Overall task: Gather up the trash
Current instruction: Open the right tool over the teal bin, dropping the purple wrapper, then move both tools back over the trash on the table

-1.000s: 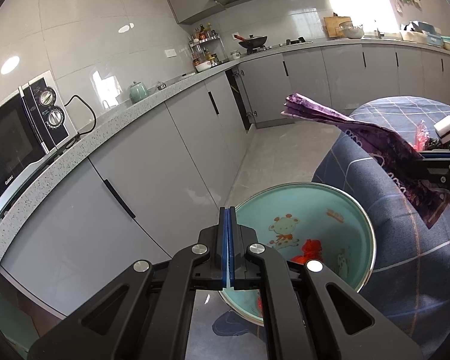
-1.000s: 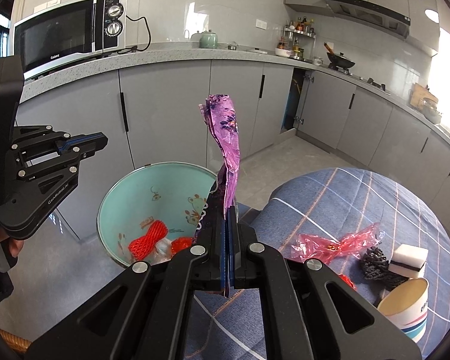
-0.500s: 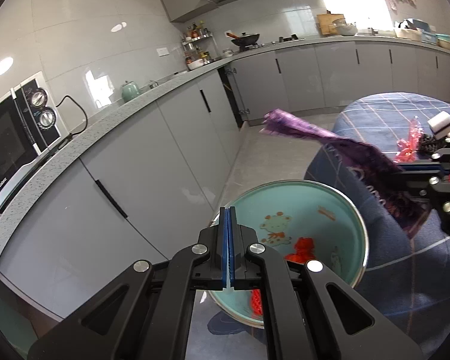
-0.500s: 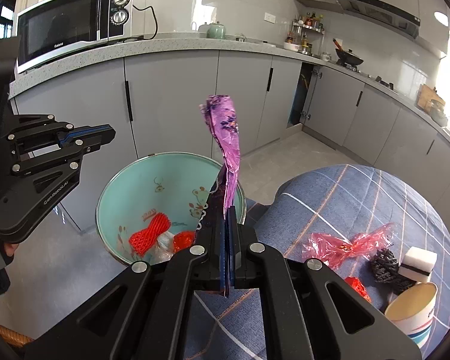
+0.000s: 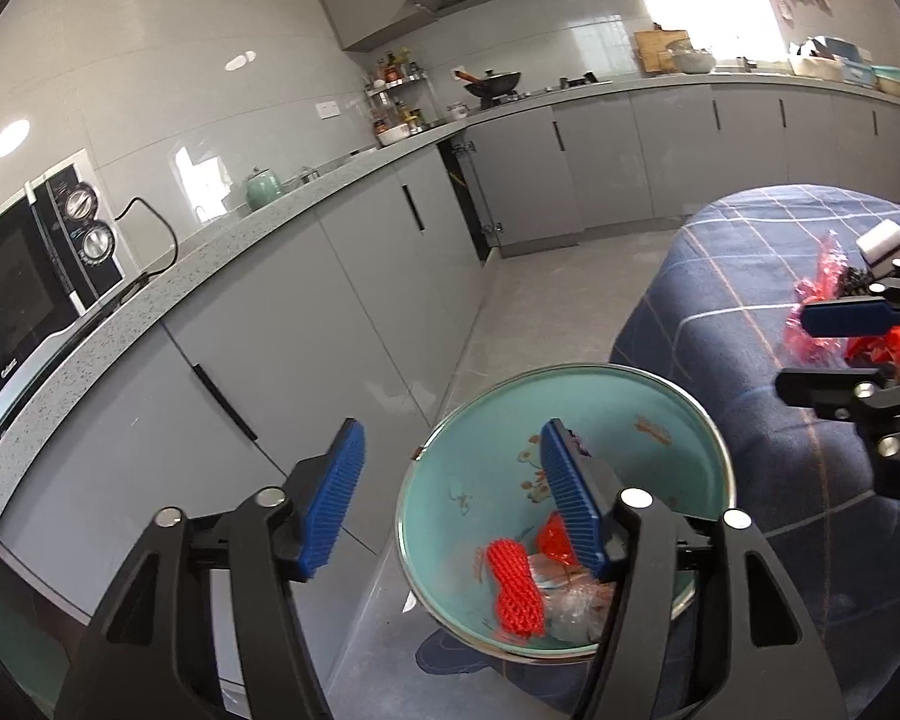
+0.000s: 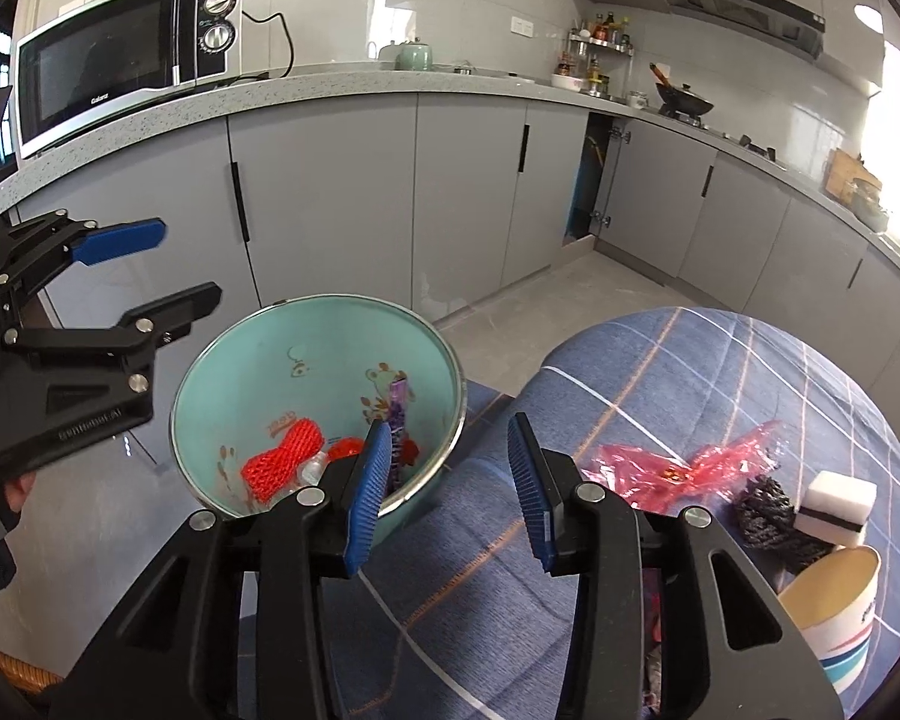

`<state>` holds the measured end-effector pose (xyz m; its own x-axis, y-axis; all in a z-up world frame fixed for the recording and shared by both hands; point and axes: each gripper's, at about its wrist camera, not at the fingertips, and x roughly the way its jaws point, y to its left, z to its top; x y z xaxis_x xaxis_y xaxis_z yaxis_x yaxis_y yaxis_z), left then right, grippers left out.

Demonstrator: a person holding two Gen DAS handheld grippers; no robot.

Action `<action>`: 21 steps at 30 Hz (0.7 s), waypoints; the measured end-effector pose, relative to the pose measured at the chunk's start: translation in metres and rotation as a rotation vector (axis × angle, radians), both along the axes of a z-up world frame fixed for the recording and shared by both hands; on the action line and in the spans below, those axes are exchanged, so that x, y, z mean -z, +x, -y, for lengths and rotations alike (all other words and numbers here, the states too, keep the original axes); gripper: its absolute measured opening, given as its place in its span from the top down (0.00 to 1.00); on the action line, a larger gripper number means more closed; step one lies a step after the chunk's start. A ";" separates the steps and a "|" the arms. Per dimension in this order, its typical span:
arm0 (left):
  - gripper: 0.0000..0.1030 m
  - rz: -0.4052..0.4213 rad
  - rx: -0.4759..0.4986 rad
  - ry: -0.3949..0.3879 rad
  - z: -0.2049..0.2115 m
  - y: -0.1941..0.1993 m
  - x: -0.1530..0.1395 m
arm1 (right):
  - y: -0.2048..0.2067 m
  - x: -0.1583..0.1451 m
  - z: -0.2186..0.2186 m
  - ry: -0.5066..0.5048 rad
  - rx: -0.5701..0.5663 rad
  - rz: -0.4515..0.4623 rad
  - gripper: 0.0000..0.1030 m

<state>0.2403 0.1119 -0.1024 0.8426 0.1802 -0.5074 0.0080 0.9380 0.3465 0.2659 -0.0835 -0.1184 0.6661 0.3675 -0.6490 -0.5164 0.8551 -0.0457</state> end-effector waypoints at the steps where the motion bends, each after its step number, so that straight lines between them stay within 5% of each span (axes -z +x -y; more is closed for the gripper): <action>1: 0.31 0.007 -0.012 0.000 -0.002 0.000 -0.001 | 0.000 0.000 0.002 0.002 0.003 0.000 0.58; 15: 0.20 0.034 -0.039 -0.019 -0.005 -0.007 -0.010 | -0.031 -0.011 0.042 -0.017 0.058 0.044 0.51; 21: 0.17 0.034 0.018 -0.003 0.021 -0.012 -0.011 | -0.060 -0.015 0.105 -0.007 0.162 0.051 0.47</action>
